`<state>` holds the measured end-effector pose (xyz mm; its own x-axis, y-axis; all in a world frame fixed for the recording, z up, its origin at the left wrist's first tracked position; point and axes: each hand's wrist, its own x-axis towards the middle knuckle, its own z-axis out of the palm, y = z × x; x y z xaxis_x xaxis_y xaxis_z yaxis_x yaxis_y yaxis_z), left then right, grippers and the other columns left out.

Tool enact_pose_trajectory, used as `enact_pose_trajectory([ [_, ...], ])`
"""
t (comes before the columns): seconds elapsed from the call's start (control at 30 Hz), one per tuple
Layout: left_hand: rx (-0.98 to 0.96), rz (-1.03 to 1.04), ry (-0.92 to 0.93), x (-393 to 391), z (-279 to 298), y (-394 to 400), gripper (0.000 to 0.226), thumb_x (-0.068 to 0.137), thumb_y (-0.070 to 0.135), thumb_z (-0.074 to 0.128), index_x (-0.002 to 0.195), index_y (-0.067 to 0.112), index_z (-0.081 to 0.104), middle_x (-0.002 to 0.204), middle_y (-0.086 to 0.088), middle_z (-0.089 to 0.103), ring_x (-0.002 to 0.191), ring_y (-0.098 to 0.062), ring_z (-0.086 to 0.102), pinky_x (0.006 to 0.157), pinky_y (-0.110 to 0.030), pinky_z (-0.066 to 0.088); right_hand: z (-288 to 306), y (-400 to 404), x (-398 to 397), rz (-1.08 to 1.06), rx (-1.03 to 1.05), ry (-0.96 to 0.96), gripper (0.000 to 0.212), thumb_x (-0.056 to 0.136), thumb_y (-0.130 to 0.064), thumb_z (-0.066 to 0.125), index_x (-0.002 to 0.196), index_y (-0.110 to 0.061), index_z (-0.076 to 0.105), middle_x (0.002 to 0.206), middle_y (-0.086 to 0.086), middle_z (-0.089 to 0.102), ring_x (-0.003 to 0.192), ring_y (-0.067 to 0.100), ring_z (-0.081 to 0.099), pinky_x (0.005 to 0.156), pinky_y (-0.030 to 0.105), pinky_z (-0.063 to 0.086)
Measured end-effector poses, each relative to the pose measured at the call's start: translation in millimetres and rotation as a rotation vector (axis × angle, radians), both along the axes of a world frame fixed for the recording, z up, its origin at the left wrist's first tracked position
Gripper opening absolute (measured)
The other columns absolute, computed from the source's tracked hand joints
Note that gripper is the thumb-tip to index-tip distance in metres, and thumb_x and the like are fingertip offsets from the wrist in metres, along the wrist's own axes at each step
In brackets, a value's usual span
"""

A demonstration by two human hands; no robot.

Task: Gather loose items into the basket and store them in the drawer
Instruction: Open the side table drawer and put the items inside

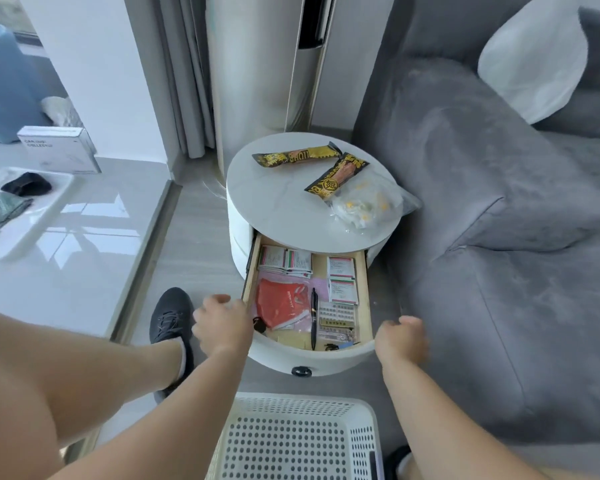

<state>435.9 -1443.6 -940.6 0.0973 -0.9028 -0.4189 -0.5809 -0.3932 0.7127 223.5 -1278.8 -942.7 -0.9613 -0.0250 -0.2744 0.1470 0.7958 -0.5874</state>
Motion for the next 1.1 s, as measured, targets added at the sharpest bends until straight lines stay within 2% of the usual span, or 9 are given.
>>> enact_pose_trajectory([
  [0.07, 0.161, 0.276, 0.164, 2.6, -1.6, 2.0, 0.038, 0.098, 0.024, 0.047, 0.132, 0.011, 0.056, 0.135, -0.018, 0.053, 0.122, -0.043, 0.052, 0.103, -0.052, 0.044, 1.3, 7.7, 12.2, -0.207, -0.239, -0.309, 0.031, 0.101, -0.029, 0.060, 0.124, -0.010, 0.064, 0.122, 0.019, 0.067, 0.110, 0.040, 0.066, 0.090, 0.052, 0.061],
  [0.13, 0.224, 0.327, 0.296, -1.8, 2.4, 10.9, 0.044, 0.101, 0.026, 0.039, 0.134, 0.002, 0.054, 0.135, -0.022, 0.057, 0.123, -0.045, 0.055, 0.102, -0.051, 0.044, 10.5, 10.3, 25.2, -0.338, -0.499, -0.524, 0.024, 0.106, -0.034, 0.055, 0.103, -0.011, 0.062, 0.110, 0.019, 0.069, 0.102, 0.038, 0.070, 0.077, 0.053, 0.065],
  [0.33, 0.227, 0.372, 0.441, -15.4, 24.6, 23.2, 0.051, 0.104, 0.034, 0.035, 0.148, 0.012, 0.049, 0.135, -0.014, 0.055, 0.116, -0.035, 0.053, 0.093, -0.044, 0.040, 15.6, -3.0, 43.3, -0.442, -0.656, -0.431, 0.038, 0.084, -0.054, 0.044, 0.085, -0.021, 0.062, 0.101, 0.012, 0.070, 0.089, 0.034, 0.067, 0.092, 0.058, 0.059],
  [0.5, 0.240, 0.395, 0.604, -28.9, 20.2, 17.5, 0.052, 0.100, 0.044, 0.042, 0.149, 0.030, 0.052, 0.149, -0.001, 0.053, 0.136, -0.023, 0.048, 0.111, -0.041, 0.033, 27.5, -24.9, 35.7, -0.480, -0.692, -0.487, 0.036, 0.098, -0.046, 0.046, 0.082, -0.017, 0.062, 0.085, 0.006, 0.066, 0.077, 0.025, 0.061, 0.093, 0.048, 0.057],
  [0.7, 0.239, 0.306, 1.004, -71.4, 35.7, -28.9, 0.050, 0.106, 0.046, 0.042, 0.140, 0.010, 0.054, 0.141, -0.009, 0.060, 0.141, -0.021, 0.049, 0.117, -0.029, 0.036, 24.6, -75.4, -4.4, -0.380, -0.935, -0.618, 0.044, 0.100, -0.058, 0.046, 0.128, -0.031, 0.065, 0.127, -0.004, 0.066, 0.112, 0.013, 0.062, 0.104, 0.040, 0.048],
  [0.77, 0.297, 0.241, 1.002, -86.3, 41.3, -56.0, 0.045, 0.103, 0.058, 0.039, 0.117, 0.021, 0.062, 0.118, 0.009, 0.064, 0.142, -0.014, 0.046, 0.111, -0.023, 0.033, 29.5, -100.4, -24.5, -0.360, -0.951, -0.664, 0.052, 0.096, -0.066, 0.047, 0.137, -0.037, 0.061, 0.135, -0.009, 0.061, 0.118, 0.012, 0.060, 0.110, 0.041, 0.044],
  [0.87, 0.337, 0.193, 1.004, -103.7, 40.3, -95.0, 0.071, 0.098, 0.071, 0.032, 0.148, 0.025, 0.050, 0.146, 0.018, 0.052, 0.144, -0.005, 0.040, 0.122, -0.026, 0.019, 31.3, -131.8, -51.2, -0.312, -0.952, -0.690, 0.057, 0.091, -0.074, 0.045, 0.139, -0.046, 0.060, 0.140, -0.016, 0.061, 0.123, 0.011, 0.059, 0.110, 0.042, 0.039],
  [1.0, 0.327, 0.215, 0.902, -121.0, 30.5, -103.1, 0.053, 0.098, 0.073, 0.031, 0.116, 0.032, 0.058, 0.101, 0.022, 0.060, 0.092, 0.007, 0.054, 0.103, -0.026, 0.028, 34.7, -147.2, -56.5, -0.318, -0.920, -0.687, 0.055, 0.093, -0.076, 0.045, 0.137, -0.045, 0.058, 0.138, -0.014, 0.061, 0.124, 0.015, 0.057, 0.116, 0.052, 0.040],
  [1.1, 0.288, 0.188, 0.906, -117.9, 17.8, -95.5, 0.057, 0.098, 0.070, 0.028, 0.132, 0.036, 0.059, 0.131, 0.027, 0.059, 0.119, 0.011, 0.051, 0.117, -0.029, 0.020, 27.1, -138.0, -57.9, -0.255, -0.907, -0.714, 0.071, 0.093, -0.079, 0.044, 0.153, -0.040, 0.047, 0.156, -0.014, 0.049, 0.140, 0.013, 0.049, 0.120, 0.055, 0.035],
])
